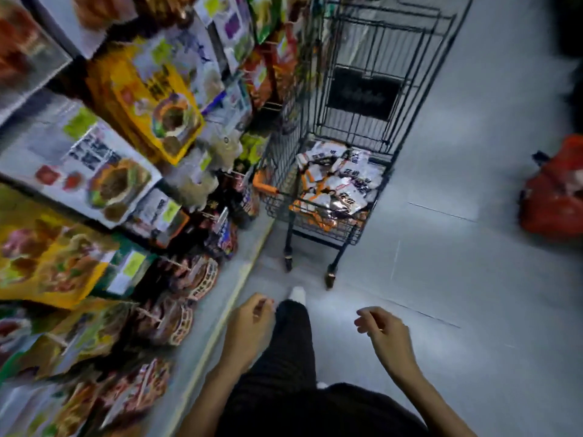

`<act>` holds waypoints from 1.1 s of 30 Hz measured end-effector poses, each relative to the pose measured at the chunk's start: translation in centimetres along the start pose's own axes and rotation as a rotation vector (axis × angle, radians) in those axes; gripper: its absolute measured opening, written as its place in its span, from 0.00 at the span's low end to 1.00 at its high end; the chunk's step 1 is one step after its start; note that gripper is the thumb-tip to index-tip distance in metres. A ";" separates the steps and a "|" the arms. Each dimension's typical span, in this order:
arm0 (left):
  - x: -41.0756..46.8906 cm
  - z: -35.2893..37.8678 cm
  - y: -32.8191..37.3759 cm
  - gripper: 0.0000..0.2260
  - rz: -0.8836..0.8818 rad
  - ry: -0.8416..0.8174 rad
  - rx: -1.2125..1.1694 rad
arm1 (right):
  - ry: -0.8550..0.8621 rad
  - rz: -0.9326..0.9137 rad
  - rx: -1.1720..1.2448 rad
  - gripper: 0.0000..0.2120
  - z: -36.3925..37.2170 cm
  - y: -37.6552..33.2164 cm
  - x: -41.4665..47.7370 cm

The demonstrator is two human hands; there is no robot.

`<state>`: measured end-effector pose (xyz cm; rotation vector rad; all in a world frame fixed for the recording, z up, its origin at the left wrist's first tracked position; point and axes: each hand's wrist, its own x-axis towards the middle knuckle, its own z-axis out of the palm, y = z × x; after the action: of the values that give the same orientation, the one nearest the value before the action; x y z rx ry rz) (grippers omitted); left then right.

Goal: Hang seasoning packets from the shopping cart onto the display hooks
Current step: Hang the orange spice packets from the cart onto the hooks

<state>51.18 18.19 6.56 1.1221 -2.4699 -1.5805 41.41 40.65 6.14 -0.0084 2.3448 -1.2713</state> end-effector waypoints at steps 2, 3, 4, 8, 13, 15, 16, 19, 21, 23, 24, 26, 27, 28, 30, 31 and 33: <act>3.9 0.4 1.4 0.08 0.035 -0.019 0.045 | 0.045 0.042 0.009 0.07 -0.4 -0.7 2.7; 5.9 0.6 2.3 0.07 0.047 -0.032 0.059 | 0.066 0.060 0.010 0.06 -0.5 -1.1 4.2; 7.9 0.7 3.3 0.06 0.055 -0.054 0.067 | 0.086 0.078 0.013 0.06 -0.6 -1.7 5.7; 16.9 0.5 7.8 0.05 0.148 -0.157 0.165 | 0.194 0.152 0.048 0.07 -1.0 -4.8 11.6; 27.8 1.1 13.1 0.06 0.306 -0.235 0.274 | 0.300 0.211 0.159 0.06 -0.6 -8.3 19.5; 31.5 2.1 14.4 0.07 0.336 -0.248 0.313 | 0.319 0.223 0.191 0.06 -0.2 -9.4 22.9; 33.2 2.7 14.9 0.07 0.341 -0.260 0.329 | 0.321 0.225 0.197 0.07 0.1 -9.9 24.6; 37.8 5.3 14.9 0.08 0.325 -0.282 0.356 | 0.307 0.252 0.232 0.06 1.5 -10.3 30.1; 40.7 7.4 14.1 0.08 0.253 -0.302 0.362 | 0.272 0.301 0.259 0.06 2.8 -9.6 33.9; 43.3 9.7 12.9 0.08 0.168 -0.320 0.373 | 0.237 0.402 0.318 0.07 4.3 -8.1 37.3; 44.6 10.7 12.3 0.08 0.130 -0.328 0.381 | 0.231 0.462 0.350 0.07 5.0 -7.2 38.8; 47.1 12.9 10.8 0.08 0.059 -0.340 0.385 | 0.230 0.576 0.393 0.07 6.2 -5.2 41.4; 48.4 14.0 10.1 0.09 0.028 -0.345 0.389 | 0.225 0.622 0.414 0.06 6.8 -4.2 42.5; 49.7 15.1 9.5 0.09 -0.001 -0.351 0.384 | 0.217 0.654 0.440 0.06 7.4 -3.4 43.5; 52.1 17.4 8.3 0.10 -0.045 -0.358 0.346 | 0.211 0.701 0.477 0.04 8.5 -1.6 45.3; 53.2 18.5 7.8 0.09 -0.062 -0.360 0.342 | 0.215 0.719 0.481 0.04 8.9 -0.8 46.0; 54.9 20.5 7.0 0.08 -0.081 -0.367 0.373 | 0.224 0.760 0.517 0.13 9.9 0.9 47.1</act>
<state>-0.98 5.12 -17.67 1.0557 -3.0990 -1.4996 3.73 22.84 -17.84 1.1181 1.7949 -1.4406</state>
